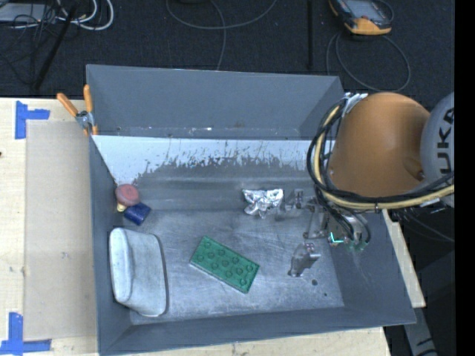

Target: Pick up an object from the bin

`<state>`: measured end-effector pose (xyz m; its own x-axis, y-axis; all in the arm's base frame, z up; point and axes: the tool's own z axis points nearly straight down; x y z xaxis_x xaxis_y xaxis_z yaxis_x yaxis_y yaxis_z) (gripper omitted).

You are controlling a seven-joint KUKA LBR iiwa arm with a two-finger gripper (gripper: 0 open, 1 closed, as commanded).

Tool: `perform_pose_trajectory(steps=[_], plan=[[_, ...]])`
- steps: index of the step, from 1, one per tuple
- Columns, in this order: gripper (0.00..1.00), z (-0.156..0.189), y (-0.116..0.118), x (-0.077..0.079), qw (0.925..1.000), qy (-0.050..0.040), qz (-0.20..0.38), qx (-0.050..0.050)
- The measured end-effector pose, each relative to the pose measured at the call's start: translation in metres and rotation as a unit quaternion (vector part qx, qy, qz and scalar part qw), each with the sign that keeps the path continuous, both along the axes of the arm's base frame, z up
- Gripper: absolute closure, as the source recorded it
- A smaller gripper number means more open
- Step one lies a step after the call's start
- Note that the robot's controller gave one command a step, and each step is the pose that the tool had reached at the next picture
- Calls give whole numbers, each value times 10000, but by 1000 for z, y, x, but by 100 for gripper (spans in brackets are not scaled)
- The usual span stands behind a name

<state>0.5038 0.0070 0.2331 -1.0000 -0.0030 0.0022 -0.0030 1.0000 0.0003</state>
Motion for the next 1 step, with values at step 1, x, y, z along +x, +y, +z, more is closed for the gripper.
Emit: perform_pose_trajectory(steps=[1], plan=[[0,-160,71,-8,9943,-68,-1065,-4]])
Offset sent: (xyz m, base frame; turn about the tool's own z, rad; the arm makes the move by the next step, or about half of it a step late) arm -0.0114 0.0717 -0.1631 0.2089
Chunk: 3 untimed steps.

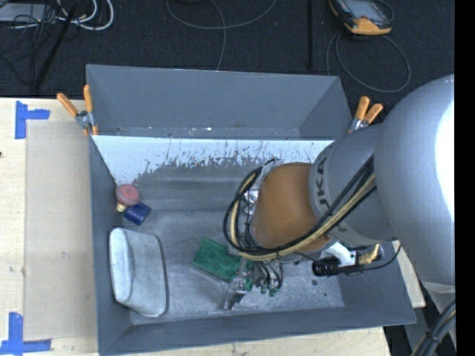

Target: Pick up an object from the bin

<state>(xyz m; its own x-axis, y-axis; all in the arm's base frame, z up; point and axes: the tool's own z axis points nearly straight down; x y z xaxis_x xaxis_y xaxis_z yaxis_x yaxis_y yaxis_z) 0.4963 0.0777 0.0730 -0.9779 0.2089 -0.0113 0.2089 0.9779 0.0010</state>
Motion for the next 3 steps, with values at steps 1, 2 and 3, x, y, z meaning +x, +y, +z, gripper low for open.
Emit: perform_pose_trajectory(steps=[1,2,3], plan=[[0,28,-3,-7,9999,53,-130,10],[0,26,-4,-5,9967,63,-811,13],[0,1,-7,1,9940,-28,-1089,28]])
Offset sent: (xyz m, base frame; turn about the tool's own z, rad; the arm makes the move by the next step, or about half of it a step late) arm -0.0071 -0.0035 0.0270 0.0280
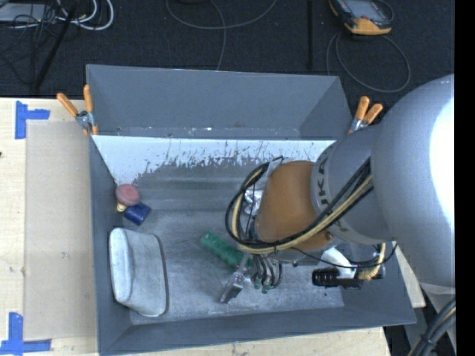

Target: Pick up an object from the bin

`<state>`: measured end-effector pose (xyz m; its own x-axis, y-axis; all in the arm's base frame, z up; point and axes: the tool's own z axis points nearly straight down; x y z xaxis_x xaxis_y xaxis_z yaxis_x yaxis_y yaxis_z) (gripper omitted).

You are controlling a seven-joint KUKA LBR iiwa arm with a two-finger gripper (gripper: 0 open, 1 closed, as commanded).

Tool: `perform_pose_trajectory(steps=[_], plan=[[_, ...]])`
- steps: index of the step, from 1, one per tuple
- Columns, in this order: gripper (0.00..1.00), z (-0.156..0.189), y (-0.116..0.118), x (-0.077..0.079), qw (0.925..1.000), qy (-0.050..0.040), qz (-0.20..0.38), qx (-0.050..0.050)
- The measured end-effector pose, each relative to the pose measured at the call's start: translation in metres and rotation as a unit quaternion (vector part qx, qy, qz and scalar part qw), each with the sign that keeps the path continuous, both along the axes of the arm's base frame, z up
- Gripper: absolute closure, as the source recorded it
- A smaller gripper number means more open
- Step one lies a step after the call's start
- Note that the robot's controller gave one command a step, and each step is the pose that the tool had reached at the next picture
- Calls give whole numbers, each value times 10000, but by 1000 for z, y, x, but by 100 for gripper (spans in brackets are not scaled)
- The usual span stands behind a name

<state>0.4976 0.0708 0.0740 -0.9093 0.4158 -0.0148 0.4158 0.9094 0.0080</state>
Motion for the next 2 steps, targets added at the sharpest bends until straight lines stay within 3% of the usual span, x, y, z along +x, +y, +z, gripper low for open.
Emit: perform_pose_trajectory(steps=[1,2], plan=[[0,2,0,2,10000,46,11,-2],[100,4,0,3,10000,33,11,0]])
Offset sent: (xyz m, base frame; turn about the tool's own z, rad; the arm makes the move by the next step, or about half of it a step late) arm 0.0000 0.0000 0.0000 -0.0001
